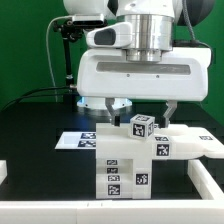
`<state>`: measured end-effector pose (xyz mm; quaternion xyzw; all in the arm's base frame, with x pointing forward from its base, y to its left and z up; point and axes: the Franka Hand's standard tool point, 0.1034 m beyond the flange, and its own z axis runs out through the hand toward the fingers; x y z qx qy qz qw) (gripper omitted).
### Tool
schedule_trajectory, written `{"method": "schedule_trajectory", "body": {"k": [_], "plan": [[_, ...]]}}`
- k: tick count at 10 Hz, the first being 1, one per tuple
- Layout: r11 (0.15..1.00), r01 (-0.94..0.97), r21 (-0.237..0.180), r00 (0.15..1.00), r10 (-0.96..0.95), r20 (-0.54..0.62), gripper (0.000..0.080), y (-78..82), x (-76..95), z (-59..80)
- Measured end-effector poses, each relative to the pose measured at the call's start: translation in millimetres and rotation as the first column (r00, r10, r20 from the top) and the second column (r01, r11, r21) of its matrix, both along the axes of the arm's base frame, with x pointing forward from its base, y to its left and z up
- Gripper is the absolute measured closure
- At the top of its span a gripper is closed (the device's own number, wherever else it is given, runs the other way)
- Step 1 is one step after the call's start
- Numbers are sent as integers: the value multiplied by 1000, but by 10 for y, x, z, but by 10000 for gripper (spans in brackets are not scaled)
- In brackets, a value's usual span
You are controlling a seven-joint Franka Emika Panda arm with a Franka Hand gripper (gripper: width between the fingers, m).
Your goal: Assemble chair
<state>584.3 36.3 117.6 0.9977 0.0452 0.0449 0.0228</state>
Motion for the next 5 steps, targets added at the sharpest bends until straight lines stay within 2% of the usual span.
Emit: {"method": "schedule_trajectory", "body": {"k": [2, 5], "plan": [[972, -236, -12, 971, 235, -42, 151, 108, -40, 4], [911, -412, -26, 910, 410, -55, 150, 68, -31, -1]]}}
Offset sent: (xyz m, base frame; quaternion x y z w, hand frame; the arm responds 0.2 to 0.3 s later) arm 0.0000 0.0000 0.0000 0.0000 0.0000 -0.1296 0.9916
